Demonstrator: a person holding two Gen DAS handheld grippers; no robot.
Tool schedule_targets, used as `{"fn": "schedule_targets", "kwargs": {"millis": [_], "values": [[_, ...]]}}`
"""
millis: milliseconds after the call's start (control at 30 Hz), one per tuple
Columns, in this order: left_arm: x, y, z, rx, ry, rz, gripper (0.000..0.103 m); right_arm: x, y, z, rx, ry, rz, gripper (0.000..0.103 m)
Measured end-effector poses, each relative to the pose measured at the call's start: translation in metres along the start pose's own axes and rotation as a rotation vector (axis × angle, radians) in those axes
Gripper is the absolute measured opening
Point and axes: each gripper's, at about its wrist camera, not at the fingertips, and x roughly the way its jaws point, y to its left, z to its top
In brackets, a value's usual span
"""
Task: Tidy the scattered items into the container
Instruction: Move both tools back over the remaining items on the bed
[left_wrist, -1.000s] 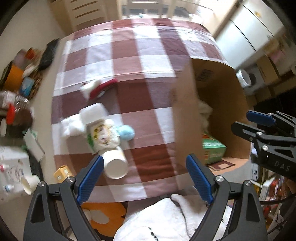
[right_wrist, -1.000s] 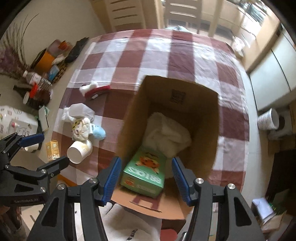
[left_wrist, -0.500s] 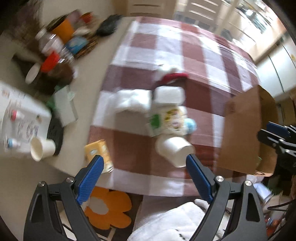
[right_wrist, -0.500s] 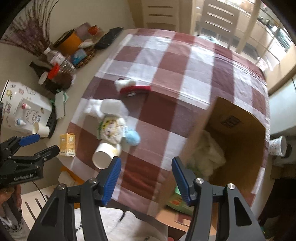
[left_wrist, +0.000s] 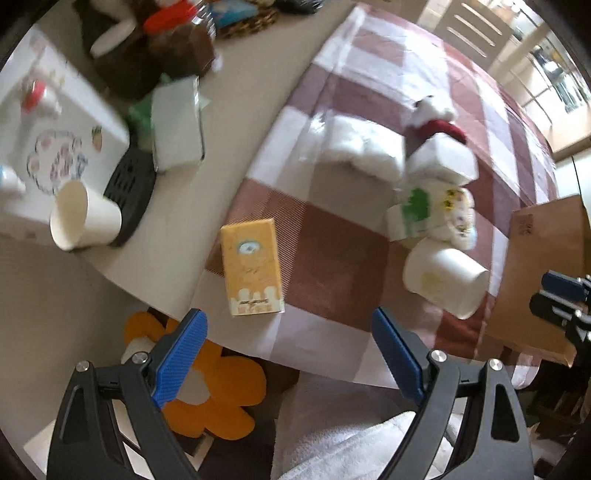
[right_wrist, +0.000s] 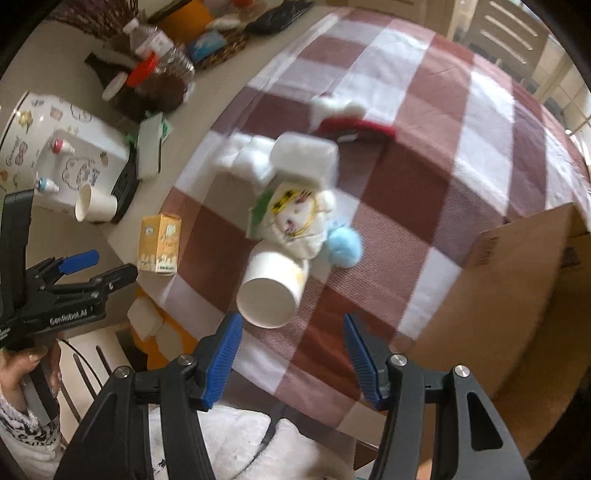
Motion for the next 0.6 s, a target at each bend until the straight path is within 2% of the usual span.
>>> {"fn": "schedule_targets", "kwargs": {"millis": [200,300,400,600], "values": [[0.026,0.017,0.004,-0.031,0.016,0.002,0.091,0.03,0.01,0.006,-0.02,0.048,0.019,0.058],[0.027,0.02,0.008,-0.042,0.009,-0.011,0.091,0.037,0.012,0.011,-0.016,0.05,0.035,0.058],[0.024,0.016,0.015,-0.024,-0.009,-0.017,0.091,0.038,0.008,0.023,0.01,0.028,0.04,0.058],[0.023,-0.002,0.044,0.029,-0.041,-0.03,0.091,0.05,0.016,0.034,0.005,0.055,0.042,0.058]]}}
